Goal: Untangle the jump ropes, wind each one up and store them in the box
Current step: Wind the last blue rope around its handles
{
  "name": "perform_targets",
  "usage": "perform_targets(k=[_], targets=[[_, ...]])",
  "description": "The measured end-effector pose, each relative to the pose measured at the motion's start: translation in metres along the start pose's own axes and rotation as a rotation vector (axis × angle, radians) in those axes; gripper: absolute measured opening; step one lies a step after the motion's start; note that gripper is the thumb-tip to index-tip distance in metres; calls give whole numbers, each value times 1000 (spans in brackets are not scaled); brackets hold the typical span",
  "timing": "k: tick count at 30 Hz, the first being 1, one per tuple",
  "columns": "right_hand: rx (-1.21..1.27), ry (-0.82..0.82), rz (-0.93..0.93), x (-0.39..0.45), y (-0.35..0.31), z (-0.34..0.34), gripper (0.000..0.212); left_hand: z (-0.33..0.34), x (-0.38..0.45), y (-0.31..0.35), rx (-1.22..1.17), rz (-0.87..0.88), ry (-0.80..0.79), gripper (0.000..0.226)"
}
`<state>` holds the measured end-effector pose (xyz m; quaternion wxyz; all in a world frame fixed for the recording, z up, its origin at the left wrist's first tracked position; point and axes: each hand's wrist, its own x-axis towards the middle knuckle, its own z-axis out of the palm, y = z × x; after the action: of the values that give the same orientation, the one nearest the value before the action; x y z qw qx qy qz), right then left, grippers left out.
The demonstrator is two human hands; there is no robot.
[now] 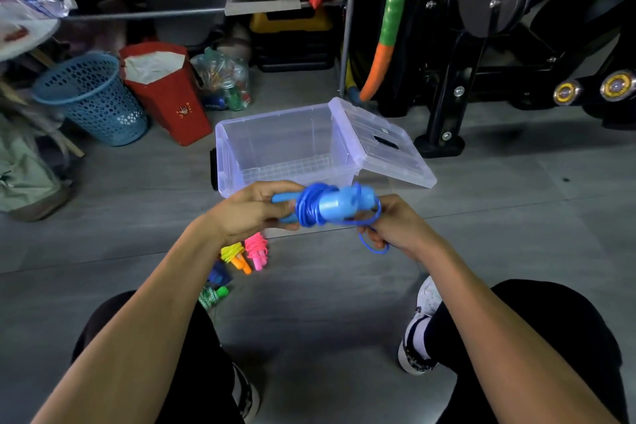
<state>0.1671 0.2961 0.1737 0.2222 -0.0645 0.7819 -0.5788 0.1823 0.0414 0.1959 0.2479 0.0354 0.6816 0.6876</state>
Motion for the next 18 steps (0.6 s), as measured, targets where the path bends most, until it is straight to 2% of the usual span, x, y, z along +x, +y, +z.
perform_targets(k=[2,5,7,10,11,13,16,18], targets=[[38,-11,33,0,-3,5,27,4,1,4,-227,-12,128,25],[-14,-70,43,-3,-6,19,36,9,5,3,-308,-40,321,19],[-203,-124,37,-7,-8,27,36,10,10,-5,-131,-67,449,14],[-589,-125,-55,-11,-11,27,35,5,14,-23,522,43,642,11],[-631,-91,-82,-11,-13,23,34,3,14,-27,698,84,653,12],[-623,-11,-132,-12,-18,11,31,-1,12,-31,862,140,570,13],[-570,28,-202,-16,-26,-5,27,1,8,-32,950,222,356,16],[-494,16,-213,-18,-32,-8,24,5,6,-30,951,226,274,21]])
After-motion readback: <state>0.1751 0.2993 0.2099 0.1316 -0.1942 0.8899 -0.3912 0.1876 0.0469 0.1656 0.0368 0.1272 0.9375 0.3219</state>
